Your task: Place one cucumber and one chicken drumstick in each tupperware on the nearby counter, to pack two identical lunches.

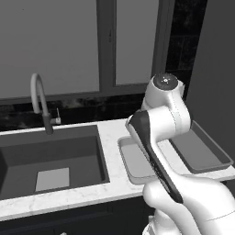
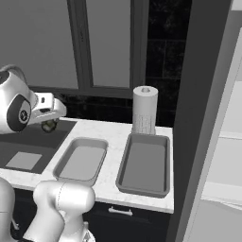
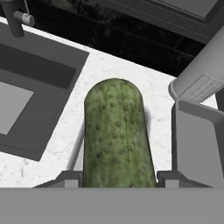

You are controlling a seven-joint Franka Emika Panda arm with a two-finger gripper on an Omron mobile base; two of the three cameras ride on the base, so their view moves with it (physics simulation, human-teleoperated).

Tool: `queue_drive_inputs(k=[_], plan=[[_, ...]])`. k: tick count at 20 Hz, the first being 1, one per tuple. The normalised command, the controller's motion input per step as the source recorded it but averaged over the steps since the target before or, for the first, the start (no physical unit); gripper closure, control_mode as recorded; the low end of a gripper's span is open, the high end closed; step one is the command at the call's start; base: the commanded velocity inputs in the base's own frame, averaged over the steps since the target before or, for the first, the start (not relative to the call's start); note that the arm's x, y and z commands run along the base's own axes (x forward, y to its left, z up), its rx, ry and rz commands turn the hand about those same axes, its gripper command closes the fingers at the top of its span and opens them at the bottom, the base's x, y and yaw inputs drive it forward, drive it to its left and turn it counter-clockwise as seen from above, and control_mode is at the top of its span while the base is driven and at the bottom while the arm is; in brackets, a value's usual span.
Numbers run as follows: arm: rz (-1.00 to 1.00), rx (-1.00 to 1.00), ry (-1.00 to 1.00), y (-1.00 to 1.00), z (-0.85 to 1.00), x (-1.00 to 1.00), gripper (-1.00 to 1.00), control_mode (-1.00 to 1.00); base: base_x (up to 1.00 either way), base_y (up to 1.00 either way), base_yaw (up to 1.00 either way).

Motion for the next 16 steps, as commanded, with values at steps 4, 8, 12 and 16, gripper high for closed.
queue_drive_inputs(k=[4, 8, 12, 16], plan=[[0.00, 0.00, 0.02, 0.00, -0.28, -0.01, 1.00, -1.00, 0.00, 0.00, 0.00], [0.00, 0.00, 0.08, 0.00, -0.49, -0.03, 1.00, -1.00, 0.00, 0.00, 0.00], [0.00, 0.00, 0.06, 0.00, -0.33, -0.10, 1.00, -1.00, 0.00, 0.00, 0.00], [0.00, 0.00, 0.05, 0.00, -0.39, -0.01, 1.00, -1.00, 0.00, 0.00, 0.00]])
